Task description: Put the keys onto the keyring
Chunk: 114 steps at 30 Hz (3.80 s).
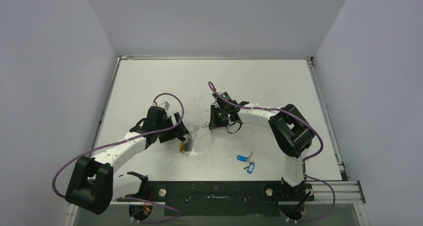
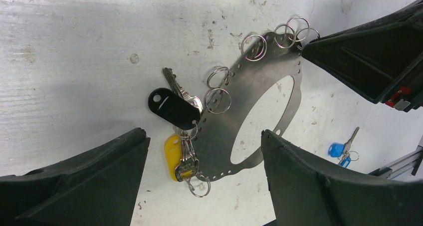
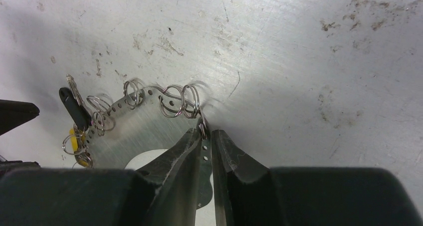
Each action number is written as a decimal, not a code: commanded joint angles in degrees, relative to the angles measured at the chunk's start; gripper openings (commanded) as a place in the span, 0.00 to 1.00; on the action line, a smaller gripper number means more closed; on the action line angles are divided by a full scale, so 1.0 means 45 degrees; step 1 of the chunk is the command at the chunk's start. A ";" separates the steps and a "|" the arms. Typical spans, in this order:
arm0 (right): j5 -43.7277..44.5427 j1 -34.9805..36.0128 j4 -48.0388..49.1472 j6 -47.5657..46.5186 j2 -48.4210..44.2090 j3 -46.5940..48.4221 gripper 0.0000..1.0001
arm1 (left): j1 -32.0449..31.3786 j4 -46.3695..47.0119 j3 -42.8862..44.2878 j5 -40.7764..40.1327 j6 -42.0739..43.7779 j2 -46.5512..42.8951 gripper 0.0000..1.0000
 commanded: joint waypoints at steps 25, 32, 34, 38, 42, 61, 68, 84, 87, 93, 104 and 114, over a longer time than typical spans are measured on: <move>-0.1454 -0.0854 0.2756 -0.0112 -0.0973 -0.0993 0.31 | 0.0120 0.0121 0.0228 -0.0155 0.0182 -0.0371 0.81; -0.1624 -0.0737 0.2728 -0.0173 -0.0518 -0.0700 0.28 | 0.0120 0.0101 0.0184 -0.0190 0.0186 -0.0372 0.81; -0.1507 -0.0734 0.2459 -0.0204 -0.0424 -0.0637 0.25 | 0.0120 0.0089 0.0174 -0.0208 0.0187 -0.0371 0.81; -0.1124 -0.0688 0.1945 -0.0449 -0.0382 -0.0557 0.22 | 0.0120 0.0085 0.0211 -0.0188 0.0182 -0.0427 0.81; -0.0694 -0.0574 0.1548 -0.0711 -0.0452 -0.0588 0.25 | 0.0137 0.0095 0.0263 -0.0212 0.0187 -0.0487 0.81; -0.0774 -0.0248 0.1041 -0.1884 -0.0534 -0.0291 0.00 | 0.0236 -0.0463 0.0643 -0.0599 0.0636 -0.1001 0.81; -0.0532 -0.0036 -0.0079 -0.3537 -0.2117 0.0046 0.00 | 0.0298 -0.1151 0.1207 -0.1239 0.1669 -0.2207 0.81; -0.1244 0.0774 -0.3270 -0.7483 -0.5727 0.1490 0.00 | 0.0315 0.1516 0.0626 0.1039 0.4832 -0.6701 0.79; -0.1876 0.0816 -0.3798 -0.8163 -0.5790 0.1840 0.00 | 0.0315 0.2655 -0.0055 0.2411 0.6321 -0.7830 0.79; -0.3085 0.0936 -0.4175 -0.8900 -0.5834 0.1788 0.00 | 0.0298 0.3150 -0.0574 0.4317 0.8423 -0.9074 0.77; -0.5312 0.0982 -0.3813 -0.9331 -0.5818 0.1554 0.00 | 0.0286 0.4049 0.0033 0.8167 0.9174 -0.6670 0.56; -0.6360 0.0982 -0.4120 -0.9706 -0.5621 0.1762 0.00 | -0.0268 0.7001 -0.0009 0.9695 0.7941 -0.3892 0.41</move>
